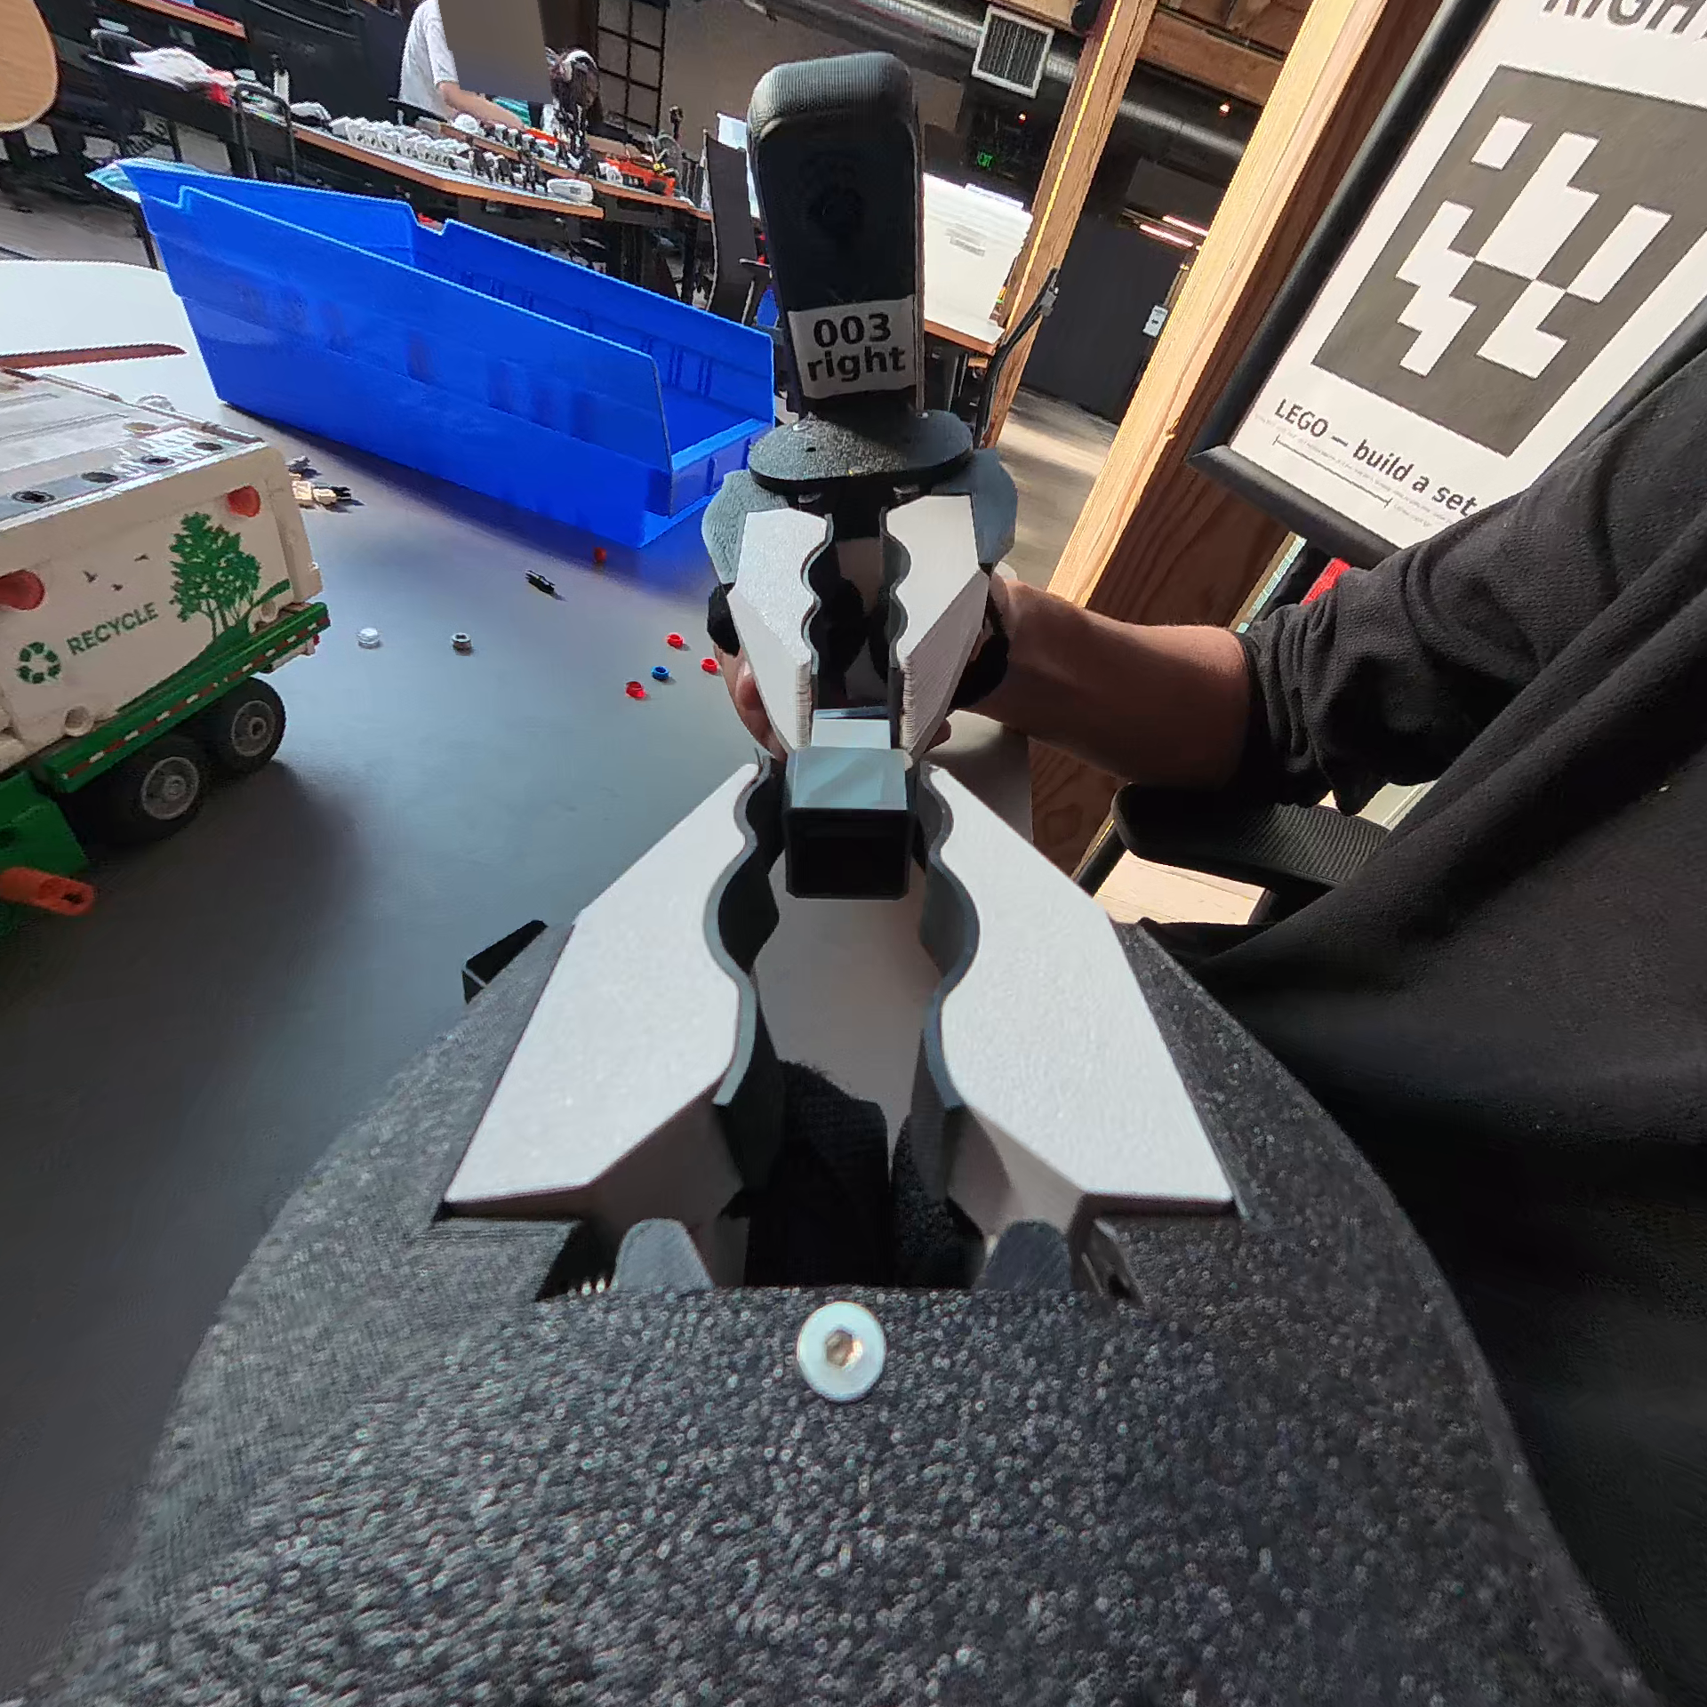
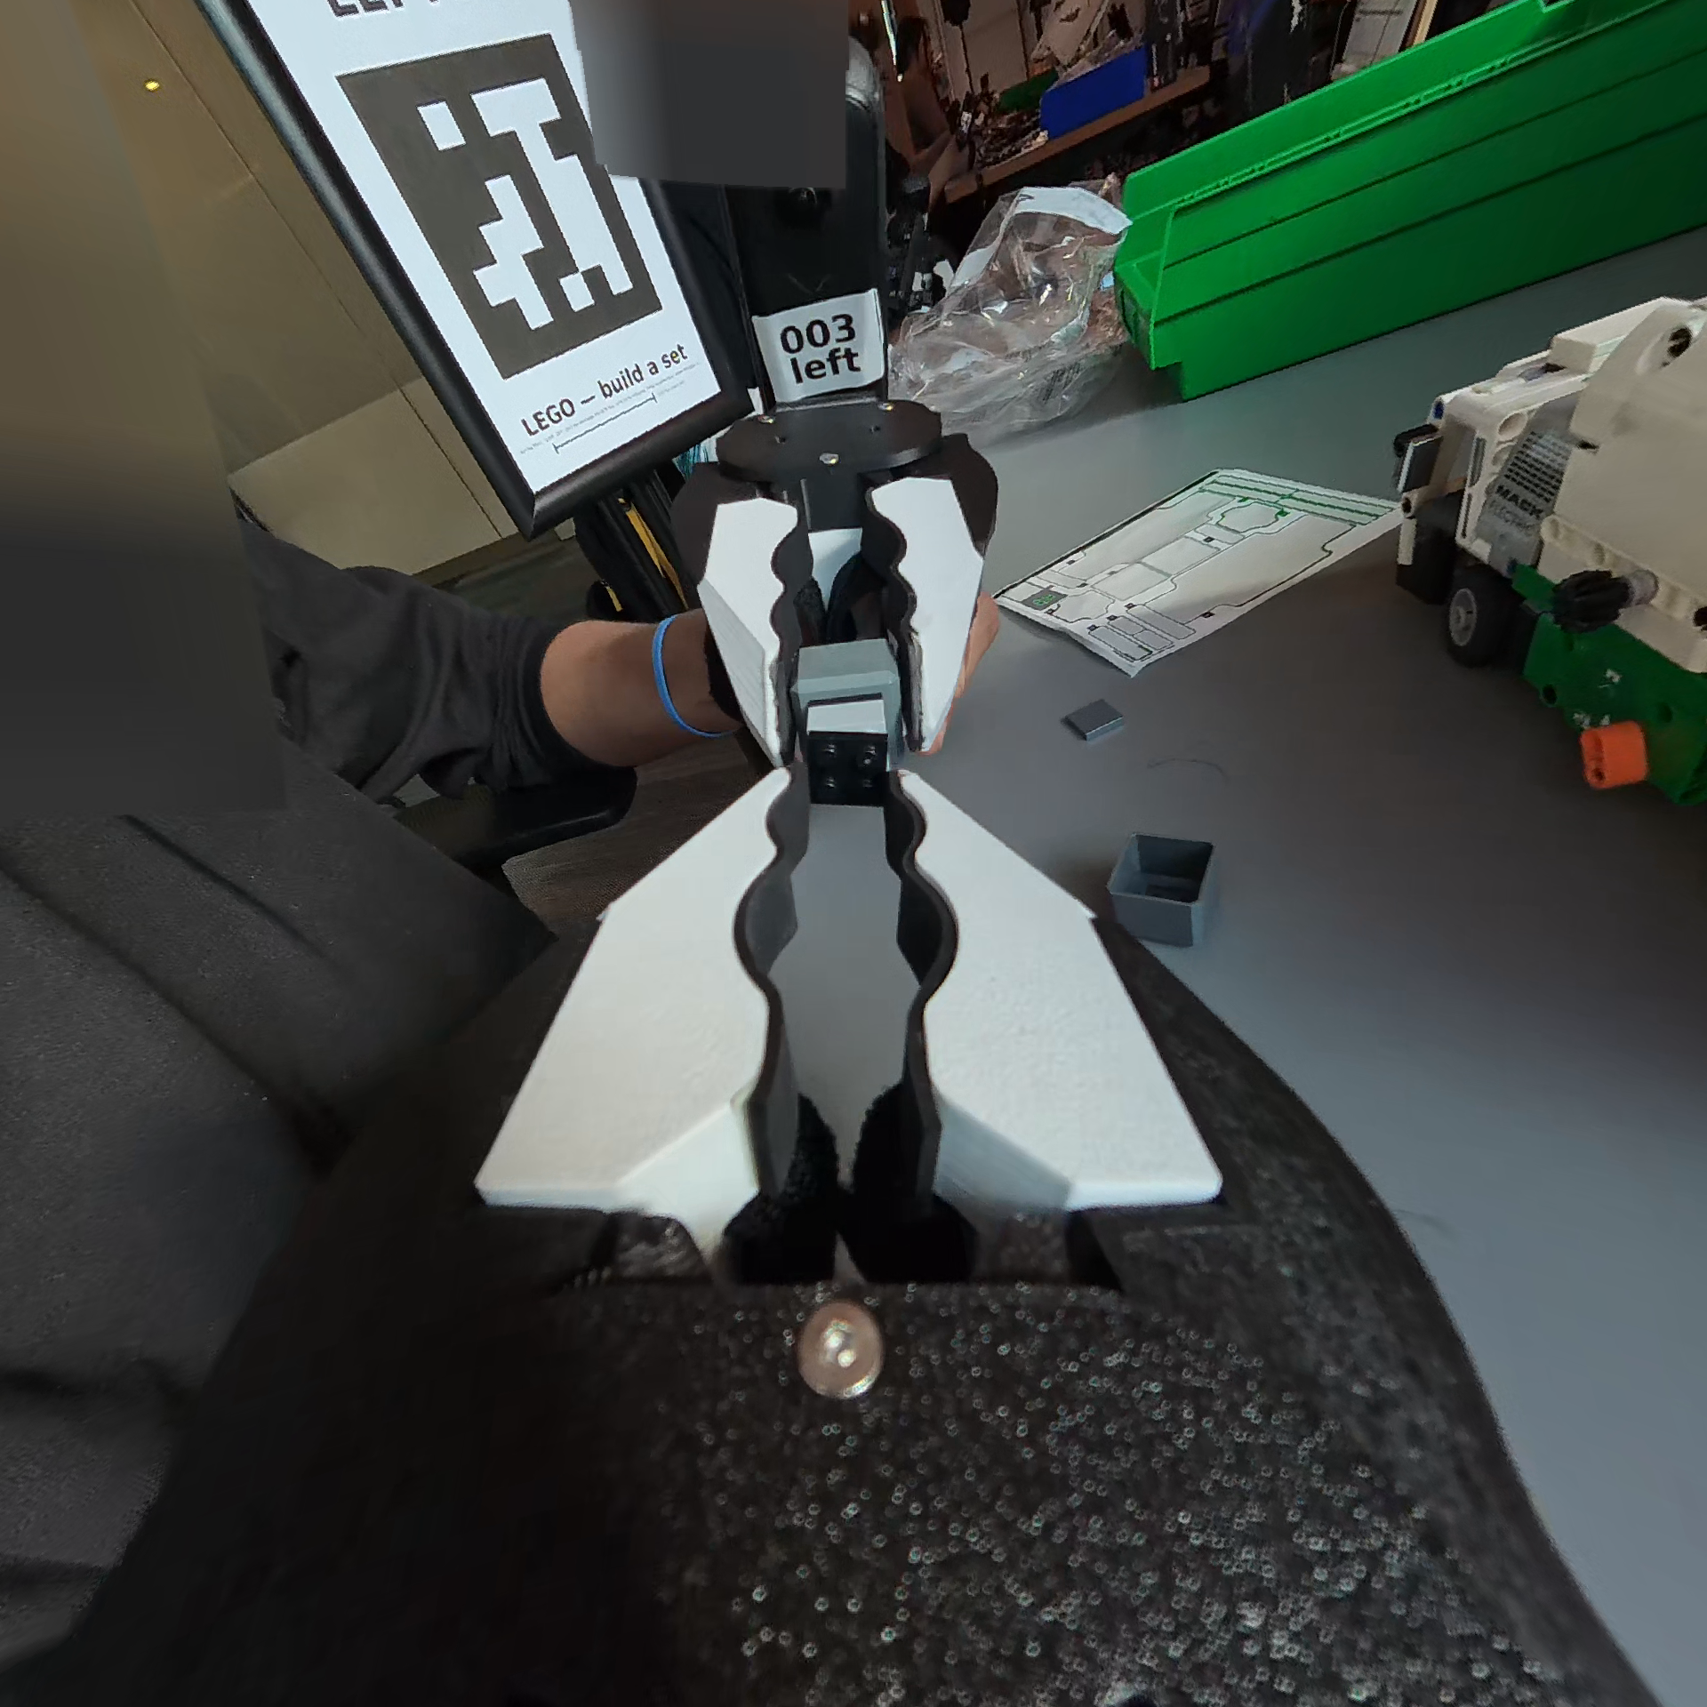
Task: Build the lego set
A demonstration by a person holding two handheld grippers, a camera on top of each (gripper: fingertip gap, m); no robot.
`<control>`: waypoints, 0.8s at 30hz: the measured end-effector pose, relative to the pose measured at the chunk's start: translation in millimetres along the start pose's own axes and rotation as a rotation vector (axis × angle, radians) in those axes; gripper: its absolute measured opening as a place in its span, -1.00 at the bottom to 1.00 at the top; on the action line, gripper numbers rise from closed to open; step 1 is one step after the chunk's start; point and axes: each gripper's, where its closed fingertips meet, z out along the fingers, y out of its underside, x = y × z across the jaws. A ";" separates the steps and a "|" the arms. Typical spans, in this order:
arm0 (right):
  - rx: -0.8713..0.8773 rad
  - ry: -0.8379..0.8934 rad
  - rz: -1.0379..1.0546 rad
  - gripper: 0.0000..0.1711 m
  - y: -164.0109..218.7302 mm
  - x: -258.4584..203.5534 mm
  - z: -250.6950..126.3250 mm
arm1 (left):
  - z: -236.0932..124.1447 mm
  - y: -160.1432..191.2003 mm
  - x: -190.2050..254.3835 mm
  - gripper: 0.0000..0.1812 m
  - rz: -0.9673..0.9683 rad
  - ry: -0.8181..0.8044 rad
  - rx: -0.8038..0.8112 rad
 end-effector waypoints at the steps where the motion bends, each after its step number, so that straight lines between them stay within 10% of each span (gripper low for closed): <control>1: 0.002 0.002 -0.004 -0.83 -0.5 -0.5 -0.2 | 0.2 0.2 0.5 -0.72 0.003 0.003 -0.002; 24: -0.291 0.032 -0.095 -0.82 52.0 -2.2 9.8 | 11.0 42.2 6.8 -0.72 0.190 -0.019 -0.283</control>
